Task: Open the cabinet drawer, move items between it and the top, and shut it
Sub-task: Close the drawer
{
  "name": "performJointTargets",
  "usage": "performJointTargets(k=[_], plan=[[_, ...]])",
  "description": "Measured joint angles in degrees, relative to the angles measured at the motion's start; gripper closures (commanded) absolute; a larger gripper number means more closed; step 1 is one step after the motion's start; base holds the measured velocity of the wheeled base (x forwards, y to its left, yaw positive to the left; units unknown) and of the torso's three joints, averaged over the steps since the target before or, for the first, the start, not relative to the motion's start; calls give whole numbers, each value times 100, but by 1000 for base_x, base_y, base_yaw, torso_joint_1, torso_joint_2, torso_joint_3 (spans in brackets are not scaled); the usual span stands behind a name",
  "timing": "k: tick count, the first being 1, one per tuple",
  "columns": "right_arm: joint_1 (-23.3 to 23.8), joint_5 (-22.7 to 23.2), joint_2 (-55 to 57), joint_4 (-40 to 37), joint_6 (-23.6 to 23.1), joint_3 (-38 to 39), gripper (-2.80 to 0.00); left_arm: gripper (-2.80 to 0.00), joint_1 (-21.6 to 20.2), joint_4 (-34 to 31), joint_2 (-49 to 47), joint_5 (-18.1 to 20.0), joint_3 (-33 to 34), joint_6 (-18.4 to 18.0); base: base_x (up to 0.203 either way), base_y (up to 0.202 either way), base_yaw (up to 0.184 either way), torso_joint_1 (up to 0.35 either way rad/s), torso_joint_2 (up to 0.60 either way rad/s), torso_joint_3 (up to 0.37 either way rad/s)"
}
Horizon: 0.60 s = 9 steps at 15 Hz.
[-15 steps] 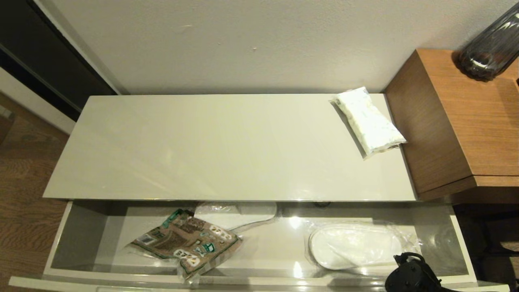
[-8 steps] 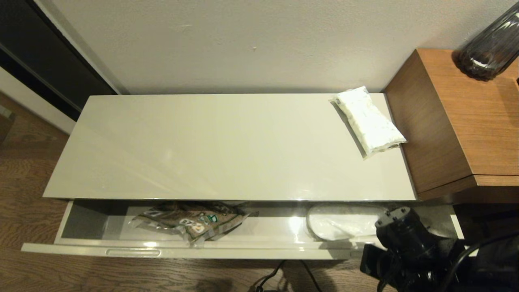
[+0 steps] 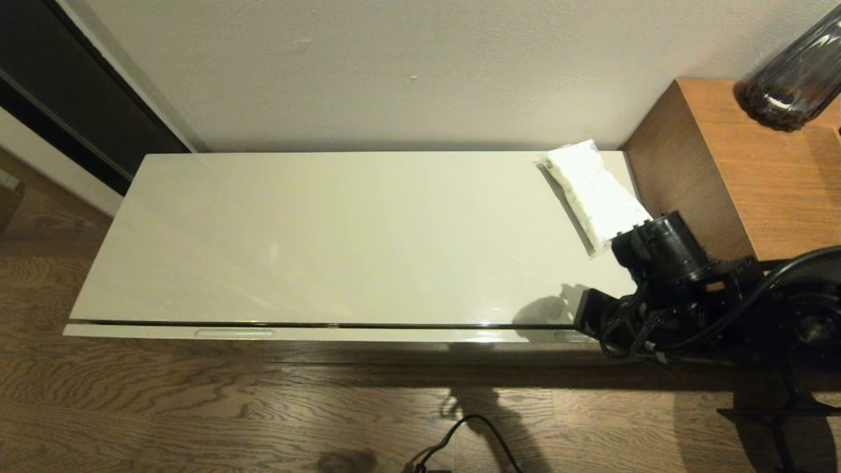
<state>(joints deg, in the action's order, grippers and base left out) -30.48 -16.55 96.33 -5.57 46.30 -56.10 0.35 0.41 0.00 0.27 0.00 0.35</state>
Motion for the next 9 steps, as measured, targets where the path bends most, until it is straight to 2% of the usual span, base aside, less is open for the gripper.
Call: performJointTargets(k=[3,7,9], plan=[[-3,82,-679,-1269,-36,-613,0,0,0,1,0,0,0,-2,0,0,0,0,0,0],[-129,-24,-2003,-2830,-20,-727,0,0,0,1,0,0,0,-4,0,0,0,0,0,0],[31,-218,-2834,-3728,-79,-738,0,0,0,1,0,-2,0,-5,0,0,0,0,0,0]])
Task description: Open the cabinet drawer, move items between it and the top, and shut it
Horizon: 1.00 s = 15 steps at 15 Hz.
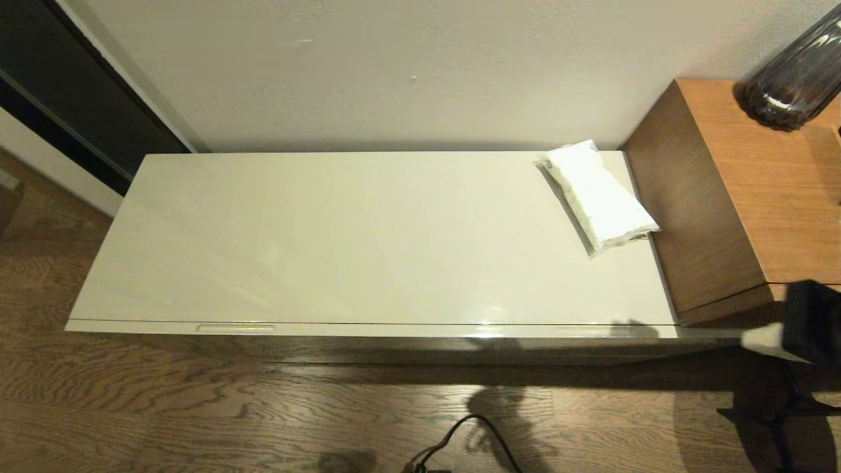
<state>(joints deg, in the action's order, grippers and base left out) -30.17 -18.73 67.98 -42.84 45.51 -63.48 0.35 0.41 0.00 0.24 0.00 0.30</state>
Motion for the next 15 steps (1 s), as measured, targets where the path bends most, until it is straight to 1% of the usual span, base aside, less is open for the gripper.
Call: performJointTargets(k=[2,3,4,5,6,7,8,9,10,11,12,13,14,15], plan=[[154,-90,-863,-932,-269,-170,0,0,0,0,0,0,0,2,0,0,0,0,0,0],[207,-121,-1226,-1351,-469,-388,0,0,0,-1,0,0,0,0,0,0,0,0,0,0],[252,-155,-1583,-1734,-783,-707,0,0,0,0,0,2,0,2,0,0,0,0,0,0],[281,-180,-1923,-2004,-1251,-955,0,0,0,0,0,2,0,2,0,0,0,0,0,0],[315,-201,-2234,-2106,-1838,-1123,0,0,0,0,0,4,0,0,0,0,0,0,0,0],[430,-207,-2571,-2069,-2565,-1264,0,0,0,0,0,1,0,1,0,0,0,0,0,0],[717,-176,-2848,-2016,-3344,-1367,0,0,0,0,0,0,0,0,0,0,0,0,0,0],[1109,-86,-3035,-1997,-3885,-1469,0,0,0,-1,0,0,0,0,0,0,0,0,0,0],[1634,125,-3220,-2044,-4358,-1671,0,0,-2,0,0,0,0,1,0,0,0,0,0,0],[2109,417,-3383,-2216,-4694,-2050,0,0,0,-1,0,4,0,0,0,0,0,0,0,0],[2408,687,-3509,-2443,-4845,-2475,0,0,-2,-1,0,2,0,2,0,0,0,0,0,0],[2623,907,-3629,-2695,-4902,-2840,0,0,-2,0,0,2,0,5,0,0,0,0,0,0],[2769,1079,-3798,-2835,-4914,-3092,0,0,-2,0,0,0,0,2,0,0,0,0,0,0],[2857,1121,-4018,-2830,-4914,-3172,0,0,-5,-1,0,2,0,1,0,0,0,0,0,0]])
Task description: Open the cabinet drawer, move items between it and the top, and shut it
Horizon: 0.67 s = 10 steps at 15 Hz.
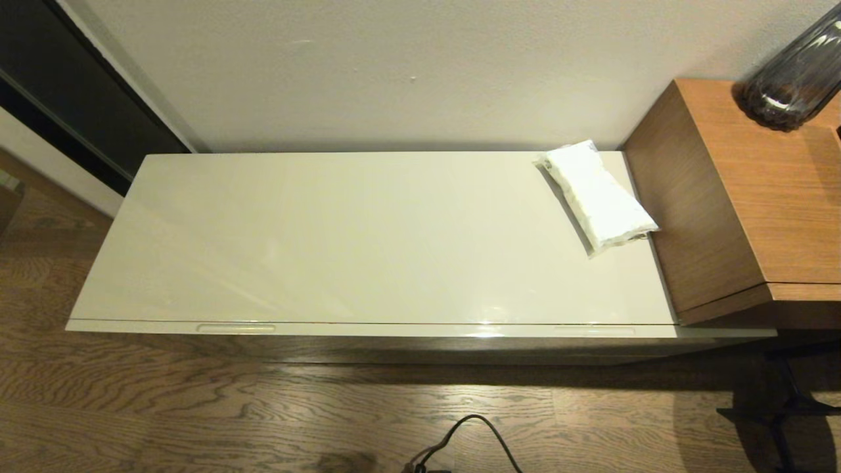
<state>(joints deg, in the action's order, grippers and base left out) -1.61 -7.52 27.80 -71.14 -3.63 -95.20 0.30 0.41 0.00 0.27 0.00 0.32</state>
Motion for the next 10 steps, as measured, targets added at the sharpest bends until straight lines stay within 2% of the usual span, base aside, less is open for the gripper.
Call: performJointTargets(k=[3,5,8,10], plan=[[15,-30,-777,117,74,385,0,0,5,-1,0,0,-1,-1,0,0,0,0,0,0],[54,-29,-1235,88,366,912,0,0,5,1,0,-1,-2,1,0,0,0,0,0,0],[95,5,-1525,-107,866,1216,0,0,5,1,0,0,-2,-1,0,0,0,0,0,0],[124,161,-1682,-48,860,1447,0,0,5,1,0,-2,-2,-1,0,0,0,0,0,0]])
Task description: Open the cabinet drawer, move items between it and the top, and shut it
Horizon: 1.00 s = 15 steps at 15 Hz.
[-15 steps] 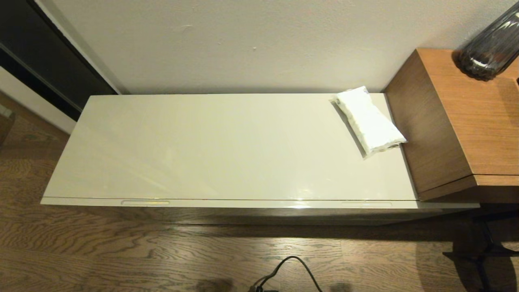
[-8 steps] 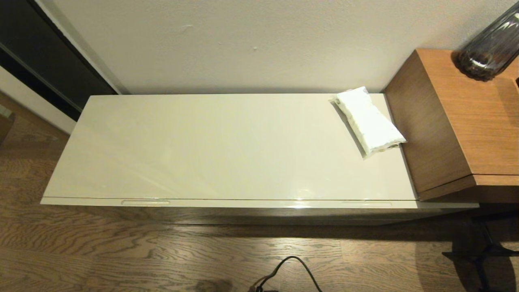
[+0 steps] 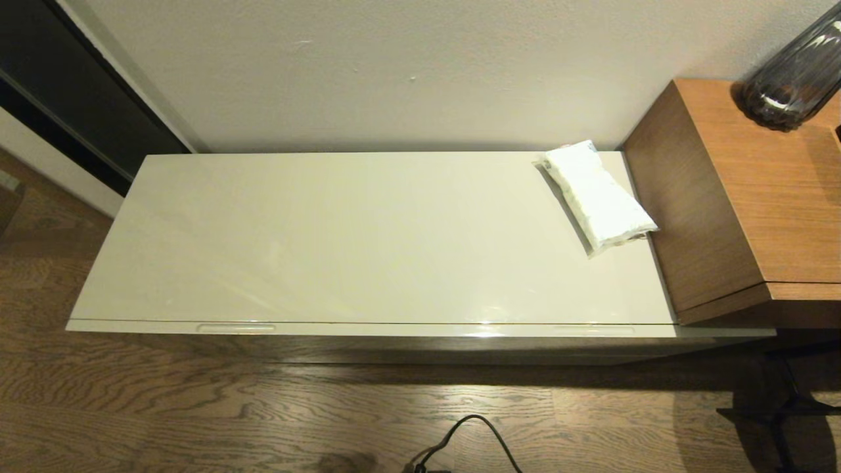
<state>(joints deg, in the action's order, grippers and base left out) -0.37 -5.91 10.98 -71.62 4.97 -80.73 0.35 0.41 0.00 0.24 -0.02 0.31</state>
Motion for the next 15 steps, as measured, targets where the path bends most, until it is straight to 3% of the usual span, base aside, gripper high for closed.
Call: performJointTargets(k=[3,8,13,15], plan=[[43,158,-361,413,-398,883,0,0,-2,1,0,2,0,-1,0,0,0,0,0,0],[59,-55,-769,2245,-714,2859,0,0,0,-1,0,2,0,2,0,0,0,0,0,0],[55,-539,-909,4811,-1053,5374,0,0,-2,0,0,2,2,-1,0,0,0,0,0,0],[55,-521,-919,6176,-1382,6695,0,0,0,0,0,2,2,-1,0,0,0,0,0,0]])
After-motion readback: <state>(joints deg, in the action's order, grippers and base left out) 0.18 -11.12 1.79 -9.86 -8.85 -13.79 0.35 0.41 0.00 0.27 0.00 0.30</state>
